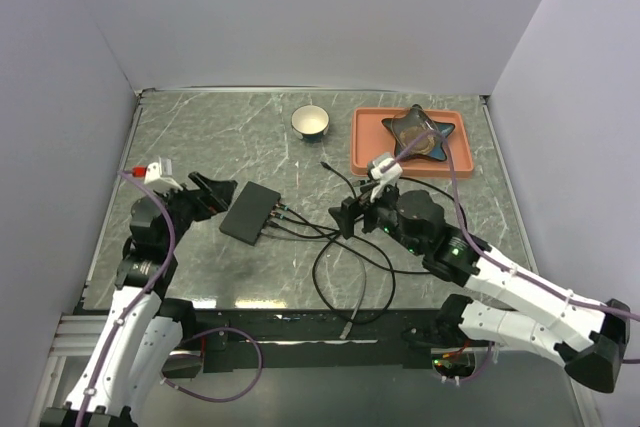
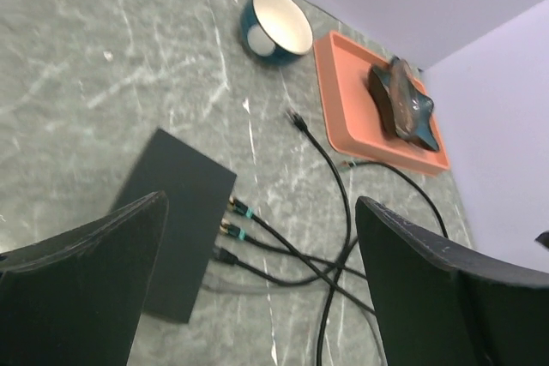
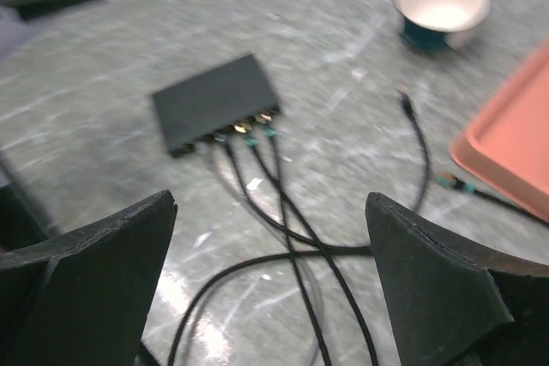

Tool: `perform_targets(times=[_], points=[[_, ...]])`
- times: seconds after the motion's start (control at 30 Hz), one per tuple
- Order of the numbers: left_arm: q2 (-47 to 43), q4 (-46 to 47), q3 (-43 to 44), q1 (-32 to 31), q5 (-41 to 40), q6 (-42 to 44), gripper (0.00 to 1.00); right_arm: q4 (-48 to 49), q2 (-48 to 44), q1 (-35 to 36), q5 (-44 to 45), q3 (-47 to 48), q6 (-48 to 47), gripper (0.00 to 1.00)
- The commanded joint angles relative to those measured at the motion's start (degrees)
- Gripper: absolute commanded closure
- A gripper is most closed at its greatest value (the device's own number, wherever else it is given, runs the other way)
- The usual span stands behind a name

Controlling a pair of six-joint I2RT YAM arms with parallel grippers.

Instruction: Insert the plug into the switch port

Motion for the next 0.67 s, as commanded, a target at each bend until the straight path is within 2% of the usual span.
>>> perform_targets(times=[0.0,0.17,0.3,0.43,0.57,0.63], points=[[6.0,2.1,7.0,0.0,-4.7,4.2,0.04,-5.1,5.5,0.4,13.5,5.9,4.1,0.01],[13.2,1.1,11.8,0.0,-5.2,6.0,0.04,-4.5,10.4,0.2,18.7,7.5,2.5,0.01],[14.4,3.0,11.8,0.0,-5.2,5.9,0.04,-1.5,11.1,-0.4,19.9,6.5,1.6,0.01],[13.8,5.1,10.8,0.0,-7.3,6.1,0.04,1.7,10.1,-2.9,16.6,3.7,2.7,0.01],[11.7,7.8,8.1,0.0,-9.7,8.0,0.04,5.8,8.5,-9.5,9.2,-0.1,6.9,0.01],[11.3,8.9,7.4,0.0,-10.7,9.0,0.04,7.1,8.2,-13.4,8.2,-1.9,7.7,0.01]])
